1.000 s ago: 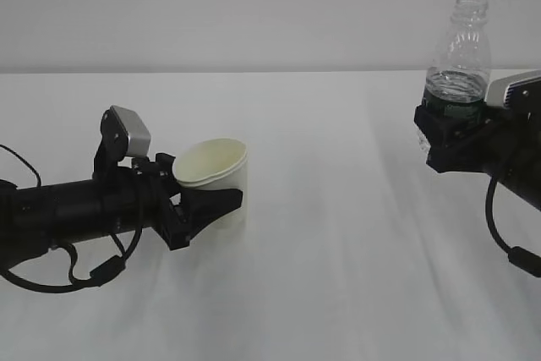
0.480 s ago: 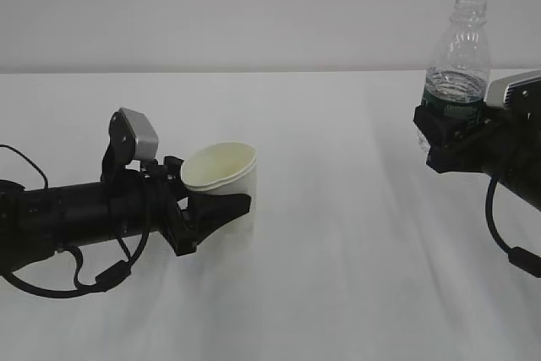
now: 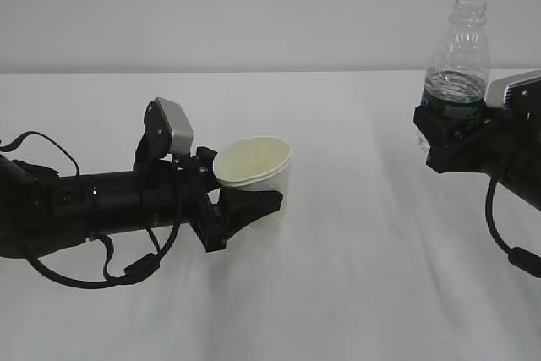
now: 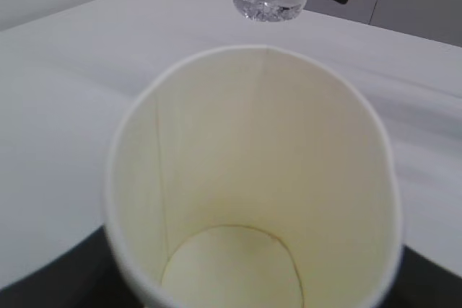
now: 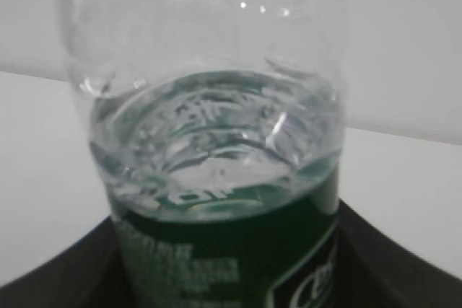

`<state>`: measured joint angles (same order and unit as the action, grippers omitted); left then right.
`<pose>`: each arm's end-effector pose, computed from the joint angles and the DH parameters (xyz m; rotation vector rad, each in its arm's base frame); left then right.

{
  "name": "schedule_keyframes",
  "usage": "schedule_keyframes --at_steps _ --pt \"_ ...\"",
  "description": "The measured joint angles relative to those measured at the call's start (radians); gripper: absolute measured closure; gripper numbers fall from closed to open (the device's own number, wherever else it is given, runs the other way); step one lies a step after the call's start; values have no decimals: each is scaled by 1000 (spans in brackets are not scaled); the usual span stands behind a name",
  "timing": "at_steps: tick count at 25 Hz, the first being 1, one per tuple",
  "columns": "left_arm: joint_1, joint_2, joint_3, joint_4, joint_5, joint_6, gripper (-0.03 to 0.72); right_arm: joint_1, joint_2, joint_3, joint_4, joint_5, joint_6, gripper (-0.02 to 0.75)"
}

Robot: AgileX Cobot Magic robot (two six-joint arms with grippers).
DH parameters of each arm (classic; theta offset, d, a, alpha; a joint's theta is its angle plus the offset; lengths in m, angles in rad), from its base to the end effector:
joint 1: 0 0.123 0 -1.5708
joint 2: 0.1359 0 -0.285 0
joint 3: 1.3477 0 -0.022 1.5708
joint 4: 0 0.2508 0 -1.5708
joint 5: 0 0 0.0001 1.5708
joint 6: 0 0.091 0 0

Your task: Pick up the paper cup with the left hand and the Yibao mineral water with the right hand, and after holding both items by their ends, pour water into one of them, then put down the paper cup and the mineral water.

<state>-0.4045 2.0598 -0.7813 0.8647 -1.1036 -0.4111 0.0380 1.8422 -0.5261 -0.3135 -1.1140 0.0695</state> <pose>0.2921 -0.1923 0.1107 0.9406 1.6195 -0.9160 0.3032 0.0367 0.1439 -0.3018 1.6781 0.2133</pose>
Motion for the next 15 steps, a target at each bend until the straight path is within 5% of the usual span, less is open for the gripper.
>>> schedule_keyframes --at_steps 15 --pt "-93 0 -94 49 72 -67 215 0 0 0 0 0 0 274"
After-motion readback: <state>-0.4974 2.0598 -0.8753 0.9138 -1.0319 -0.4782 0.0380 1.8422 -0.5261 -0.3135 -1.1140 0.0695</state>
